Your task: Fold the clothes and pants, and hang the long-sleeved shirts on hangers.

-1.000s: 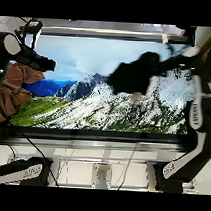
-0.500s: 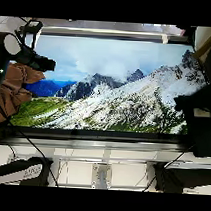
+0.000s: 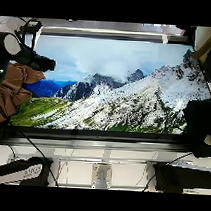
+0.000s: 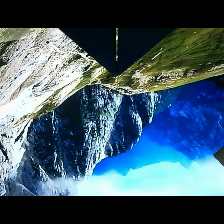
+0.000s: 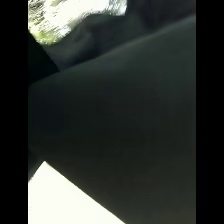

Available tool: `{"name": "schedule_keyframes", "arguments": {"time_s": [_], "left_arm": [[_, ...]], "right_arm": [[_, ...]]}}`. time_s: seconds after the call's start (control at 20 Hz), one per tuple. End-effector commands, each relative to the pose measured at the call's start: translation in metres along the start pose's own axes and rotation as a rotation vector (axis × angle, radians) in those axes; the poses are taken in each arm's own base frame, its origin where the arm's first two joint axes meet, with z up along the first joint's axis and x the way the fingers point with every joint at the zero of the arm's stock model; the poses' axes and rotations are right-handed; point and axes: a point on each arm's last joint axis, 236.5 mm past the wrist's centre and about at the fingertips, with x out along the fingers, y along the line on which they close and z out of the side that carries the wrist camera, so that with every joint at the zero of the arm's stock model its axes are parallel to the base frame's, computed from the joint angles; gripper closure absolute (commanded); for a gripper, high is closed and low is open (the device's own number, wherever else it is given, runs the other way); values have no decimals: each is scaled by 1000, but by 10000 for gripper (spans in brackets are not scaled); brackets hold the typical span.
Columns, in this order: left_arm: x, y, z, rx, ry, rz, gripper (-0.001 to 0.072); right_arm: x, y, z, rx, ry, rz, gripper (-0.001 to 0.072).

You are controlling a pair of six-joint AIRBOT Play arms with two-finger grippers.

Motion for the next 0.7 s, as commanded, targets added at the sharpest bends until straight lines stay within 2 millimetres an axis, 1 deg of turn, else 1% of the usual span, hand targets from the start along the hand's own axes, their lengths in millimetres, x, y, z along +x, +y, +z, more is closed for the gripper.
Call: {"name": "schedule_keyframes", "arguments": {"time_s": [0.0, 0.05, 0.15, 0.25, 0.3, 0.35, 0.4, 0.45, 0.5, 0.6, 0.65], "left_arm": [[0, 0, 0, -1, 1, 0, 698], [0, 0, 0, -1, 1, 0, 697], [0, 0, 0, -1, 1, 0, 698], [0, 0, 0, -1, 1, 0, 698], [0, 0, 0, -1, 1, 0, 698], [0, 0, 0, 0, 1, 0, 698], [0, 0, 0, 0, 1, 0, 697], [0, 0, 0, -1, 2, 0, 697], [0, 0, 0, -3, 2, -1, 697], [0, 0, -6, -28, 27, -2, 697], [0, -1, -8, -26, 35, -2, 697]], "right_arm": [[27, -19, -22, 66, 116, -31, 306], [25, -19, -22, 88, 107, -32, 270], [8, -16, -18, 80, 53, -39, 271], [-23, -11, -6, 62, -55, -48, 271], [-42, -2, 2, 44, -120, -29, 272], [-60, 14, 8, 15, -180, 19, 272], [-76, 39, 11, -6, -231, 104, 274], [-91, 70, 13, -43, -273, 213, 274], [-106, 107, 9, -115, -302, 340, 274], [-133, 179, -15, -270, -313, 557, 275], [-144, 210, -31, -345, -309, 625, 275]]}}
